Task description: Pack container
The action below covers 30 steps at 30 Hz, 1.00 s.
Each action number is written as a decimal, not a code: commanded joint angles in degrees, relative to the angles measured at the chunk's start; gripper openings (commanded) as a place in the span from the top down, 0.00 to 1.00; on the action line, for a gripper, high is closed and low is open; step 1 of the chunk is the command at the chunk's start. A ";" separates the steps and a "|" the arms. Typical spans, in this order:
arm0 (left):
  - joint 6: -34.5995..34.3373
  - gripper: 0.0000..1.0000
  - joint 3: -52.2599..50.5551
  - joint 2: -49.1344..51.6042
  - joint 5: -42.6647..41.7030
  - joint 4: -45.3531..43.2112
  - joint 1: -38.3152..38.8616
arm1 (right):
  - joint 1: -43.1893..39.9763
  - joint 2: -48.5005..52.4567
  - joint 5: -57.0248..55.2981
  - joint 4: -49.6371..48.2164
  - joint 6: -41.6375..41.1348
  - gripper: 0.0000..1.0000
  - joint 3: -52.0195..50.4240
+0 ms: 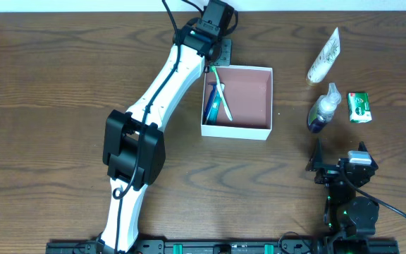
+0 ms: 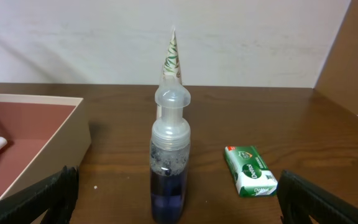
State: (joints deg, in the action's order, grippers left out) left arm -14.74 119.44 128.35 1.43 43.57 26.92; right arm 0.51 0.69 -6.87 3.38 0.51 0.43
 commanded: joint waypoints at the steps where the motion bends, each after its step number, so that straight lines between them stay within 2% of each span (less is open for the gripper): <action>1: 0.61 0.94 0.02 -0.24 1.01 0.11 -0.26 | 0.63 -0.31 0.04 0.24 0.42 0.01 -0.11; 9: 0.59 0.94 0.02 0.13 4.17 2.01 -0.33 | 0.63 -0.31 0.04 0.26 0.42 0.01 -0.11; 30: 0.55 0.94 -0.50 1.97 4.11 2.10 -0.37 | 0.63 -0.31 0.04 0.24 0.42 0.01 -0.11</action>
State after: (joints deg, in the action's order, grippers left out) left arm -14.74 119.44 128.49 4.71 45.60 26.79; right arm 0.51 0.69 -6.87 3.38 0.54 0.43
